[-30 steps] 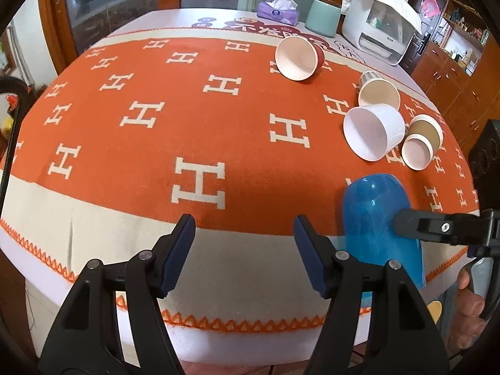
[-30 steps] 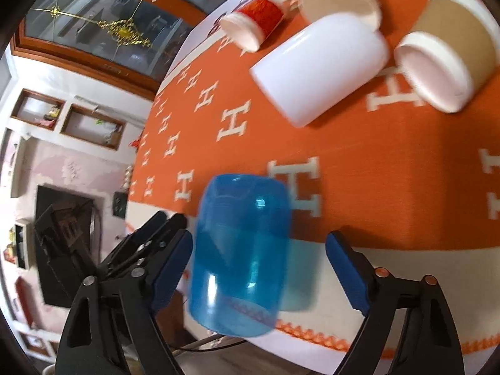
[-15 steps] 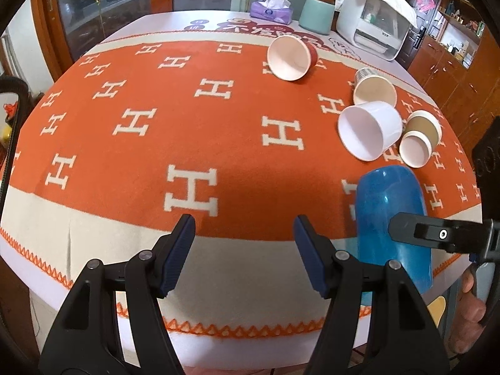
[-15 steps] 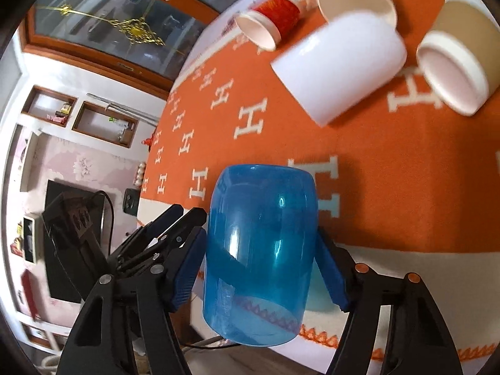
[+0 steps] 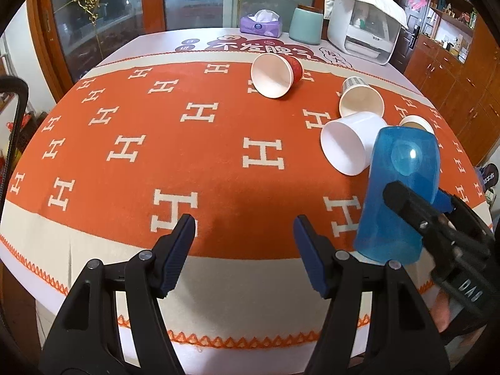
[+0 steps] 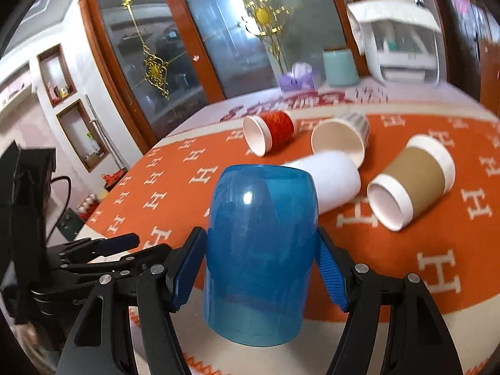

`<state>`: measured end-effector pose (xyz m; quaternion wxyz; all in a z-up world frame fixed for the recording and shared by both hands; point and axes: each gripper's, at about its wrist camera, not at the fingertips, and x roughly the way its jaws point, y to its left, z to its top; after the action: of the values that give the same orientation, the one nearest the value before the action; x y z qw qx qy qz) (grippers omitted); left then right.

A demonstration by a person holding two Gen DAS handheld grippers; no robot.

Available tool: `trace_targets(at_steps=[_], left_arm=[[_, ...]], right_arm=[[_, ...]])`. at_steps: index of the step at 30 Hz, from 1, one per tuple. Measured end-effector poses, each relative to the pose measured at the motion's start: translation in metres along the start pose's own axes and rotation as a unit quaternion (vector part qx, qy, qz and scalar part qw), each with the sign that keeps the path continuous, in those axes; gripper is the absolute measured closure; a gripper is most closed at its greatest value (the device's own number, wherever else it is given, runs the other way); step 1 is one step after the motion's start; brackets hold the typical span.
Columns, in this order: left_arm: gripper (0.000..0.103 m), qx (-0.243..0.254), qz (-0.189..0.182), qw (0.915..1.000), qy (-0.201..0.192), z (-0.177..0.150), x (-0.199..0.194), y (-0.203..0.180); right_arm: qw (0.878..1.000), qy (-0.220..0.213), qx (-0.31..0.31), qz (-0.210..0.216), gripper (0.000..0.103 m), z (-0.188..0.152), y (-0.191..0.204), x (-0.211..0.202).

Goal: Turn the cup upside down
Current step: 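Turn the blue cup bottom up with the right tool and lower it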

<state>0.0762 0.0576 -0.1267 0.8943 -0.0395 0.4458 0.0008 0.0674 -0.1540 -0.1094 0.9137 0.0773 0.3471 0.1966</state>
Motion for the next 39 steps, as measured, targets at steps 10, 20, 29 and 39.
trace_targets(at_steps=[10, 20, 29, 39], left_arm=[[0.040, 0.002, 0.009, 0.9999, -0.011, -0.008, -0.001, -0.005], [0.040, 0.029, -0.009, 0.9985, -0.045, -0.022, -0.004, -0.021], [0.040, 0.012, -0.008, 0.9979, -0.063, -0.028, -0.009, -0.017], [0.040, 0.021, 0.005, 0.9984, -0.053, -0.031, -0.011, -0.019]], right_arm=[[0.998, -0.031, -0.052, -0.018, 0.034, -0.030, 0.018, -0.008], [0.997, -0.038, -0.062, -0.016, 0.034, -0.053, 0.021, -0.030], [0.996, -0.032, -0.087, -0.015, 0.034, -0.067, 0.031, -0.032], [0.997, -0.040, -0.070, -0.003, 0.017, -0.067, 0.028, -0.040]])
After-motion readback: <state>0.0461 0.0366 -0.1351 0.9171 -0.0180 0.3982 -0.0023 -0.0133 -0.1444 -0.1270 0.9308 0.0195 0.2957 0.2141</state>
